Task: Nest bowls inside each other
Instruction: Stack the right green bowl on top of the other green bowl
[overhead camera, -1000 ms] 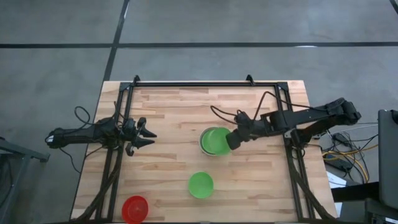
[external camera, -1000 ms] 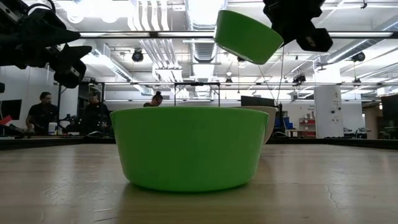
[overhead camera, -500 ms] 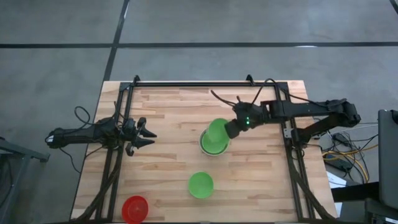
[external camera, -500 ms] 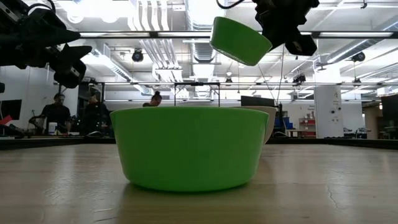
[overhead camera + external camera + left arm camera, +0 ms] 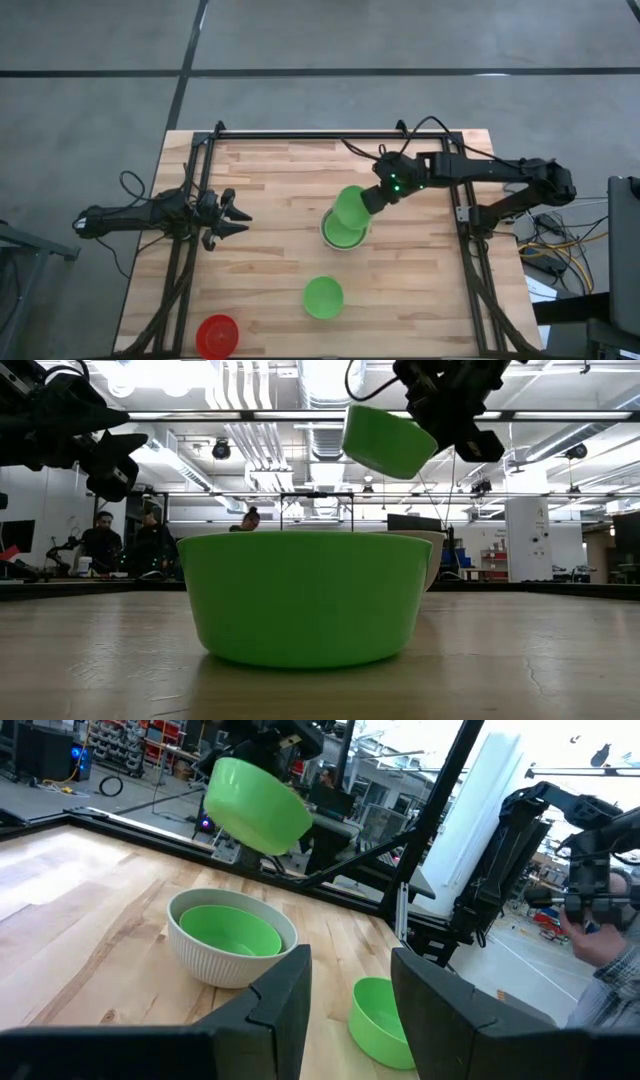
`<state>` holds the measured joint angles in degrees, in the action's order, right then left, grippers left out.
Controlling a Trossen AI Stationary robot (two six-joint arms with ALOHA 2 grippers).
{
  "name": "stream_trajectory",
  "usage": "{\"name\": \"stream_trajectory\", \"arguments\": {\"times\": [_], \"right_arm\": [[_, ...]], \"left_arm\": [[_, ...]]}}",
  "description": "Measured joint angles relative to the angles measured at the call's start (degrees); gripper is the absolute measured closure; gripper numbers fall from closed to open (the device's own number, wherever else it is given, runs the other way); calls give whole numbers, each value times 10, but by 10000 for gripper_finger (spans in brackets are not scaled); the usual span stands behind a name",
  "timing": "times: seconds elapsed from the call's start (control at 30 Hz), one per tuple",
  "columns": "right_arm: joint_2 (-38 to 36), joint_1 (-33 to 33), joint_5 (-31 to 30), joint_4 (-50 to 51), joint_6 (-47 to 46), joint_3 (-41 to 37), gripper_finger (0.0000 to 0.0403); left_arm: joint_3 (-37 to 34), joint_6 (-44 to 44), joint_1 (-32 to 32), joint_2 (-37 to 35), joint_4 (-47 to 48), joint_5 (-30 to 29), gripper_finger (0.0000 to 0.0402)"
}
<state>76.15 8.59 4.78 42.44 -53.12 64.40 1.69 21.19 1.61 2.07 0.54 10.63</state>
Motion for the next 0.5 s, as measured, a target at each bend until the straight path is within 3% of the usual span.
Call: {"name": "stream_trajectory", "arguments": {"times": [0.5], "right_arm": [[63, 20, 43, -9, 10, 0, 394]], "left_arm": [[0, 0, 0, 0, 0, 0, 257]]}}
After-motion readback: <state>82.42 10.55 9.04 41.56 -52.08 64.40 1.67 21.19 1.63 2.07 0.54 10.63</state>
